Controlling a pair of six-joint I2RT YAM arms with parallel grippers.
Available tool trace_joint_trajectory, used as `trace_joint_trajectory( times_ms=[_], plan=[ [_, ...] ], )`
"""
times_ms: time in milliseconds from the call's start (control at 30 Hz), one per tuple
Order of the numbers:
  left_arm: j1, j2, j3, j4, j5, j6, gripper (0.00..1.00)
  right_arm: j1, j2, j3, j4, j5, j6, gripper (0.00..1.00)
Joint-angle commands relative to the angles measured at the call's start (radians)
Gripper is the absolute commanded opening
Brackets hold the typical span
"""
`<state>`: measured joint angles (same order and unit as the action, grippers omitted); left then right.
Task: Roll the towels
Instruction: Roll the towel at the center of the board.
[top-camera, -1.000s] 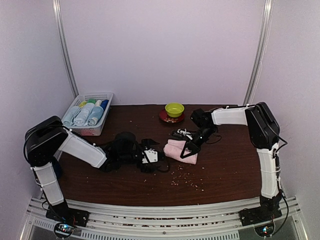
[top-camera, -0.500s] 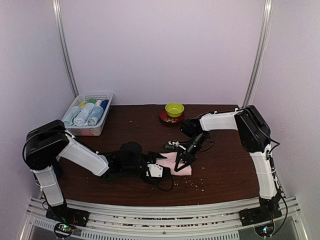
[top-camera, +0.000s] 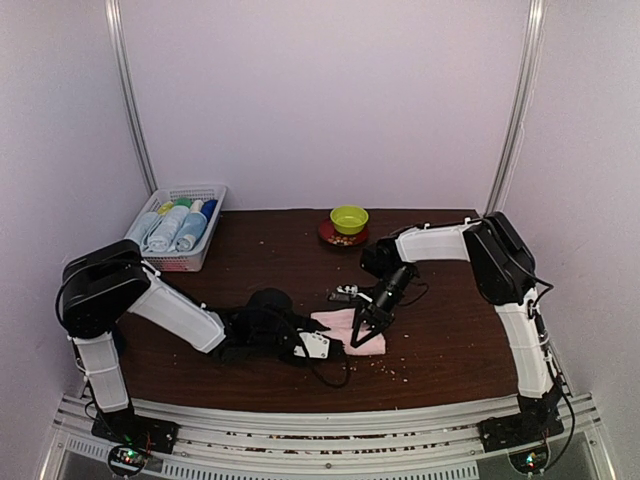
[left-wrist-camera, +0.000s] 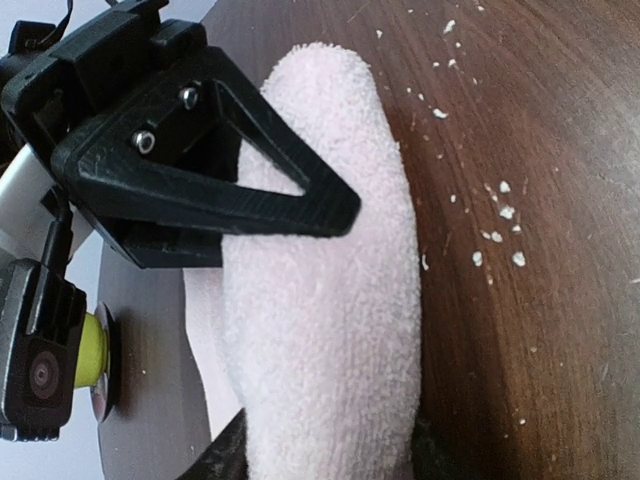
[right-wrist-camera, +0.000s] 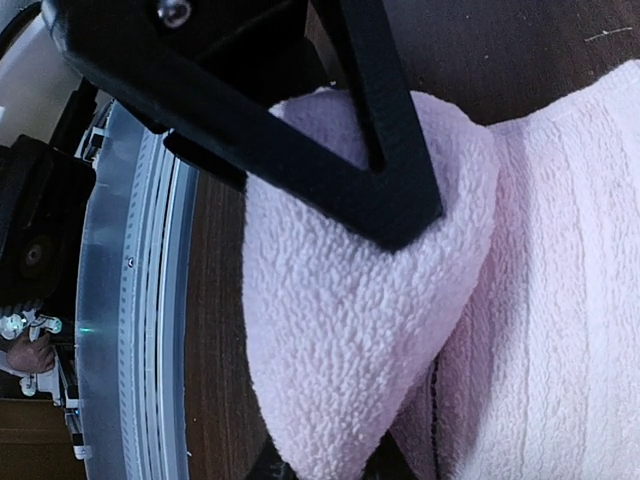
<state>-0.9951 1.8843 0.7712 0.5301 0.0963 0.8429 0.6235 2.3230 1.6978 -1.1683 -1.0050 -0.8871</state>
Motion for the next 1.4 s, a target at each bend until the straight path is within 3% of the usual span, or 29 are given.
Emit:
trace_joint_trajectory(
  times_ms=[0, 133, 200, 567, 600, 633, 667, 800, 933, 1100, 1267, 1367],
  plan=[
    [-0.002, 0.038, 0.037, -0.075, -0.008, -0.004, 0.34, 0.015, 0.073, -0.049, -0.019, 0.222, 0.009, 0.12],
    [-0.002, 0.046, 0.06, -0.132, 0.003, -0.015, 0.08, 0.013, 0.044, -0.059, 0.002, 0.235, 0.037, 0.2],
    [-0.002, 0.046, 0.074, -0.174, 0.014, -0.024, 0.0, 0.012, 0.022, -0.063, 0.016, 0.246, 0.057, 0.26],
    [0.006, 0.046, 0.126, -0.41, 0.082, -0.103, 0.0, 0.01, -0.25, -0.18, 0.215, 0.403, 0.246, 0.68],
    [0.009, 0.05, 0.133, -0.429, 0.092, -0.109, 0.0, 0.01, -0.281, -0.2, 0.234, 0.421, 0.259, 0.78],
    [0.015, 0.055, 0.145, -0.45, 0.107, -0.113, 0.0, 0.01, -0.314, -0.221, 0.258, 0.439, 0.282, 0.97],
    [0.021, 0.061, 0.161, -0.473, 0.123, -0.117, 0.0, 0.01, -0.347, -0.253, 0.283, 0.46, 0.299, 1.0],
    [0.039, 0.099, 0.221, -0.564, 0.176, -0.131, 0.0, 0.016, -0.511, -0.363, 0.428, 0.605, 0.41, 1.0],
    [0.063, 0.136, 0.273, -0.643, 0.23, -0.144, 0.0, 0.036, -0.695, -0.49, 0.639, 0.838, 0.533, 1.0],
    [0.104, 0.169, 0.32, -0.715, 0.297, -0.167, 0.0, 0.104, -0.909, -0.666, 0.87, 1.159, 0.561, 1.0],
    [0.134, 0.207, 0.377, -0.782, 0.331, -0.198, 0.0, 0.145, -1.046, -0.833, 1.076, 1.243, 0.529, 1.0],
    [0.157, 0.231, 0.414, -0.827, 0.364, -0.209, 0.0, 0.149, -1.108, -0.939, 1.19, 1.138, 0.501, 1.0]
  ],
)
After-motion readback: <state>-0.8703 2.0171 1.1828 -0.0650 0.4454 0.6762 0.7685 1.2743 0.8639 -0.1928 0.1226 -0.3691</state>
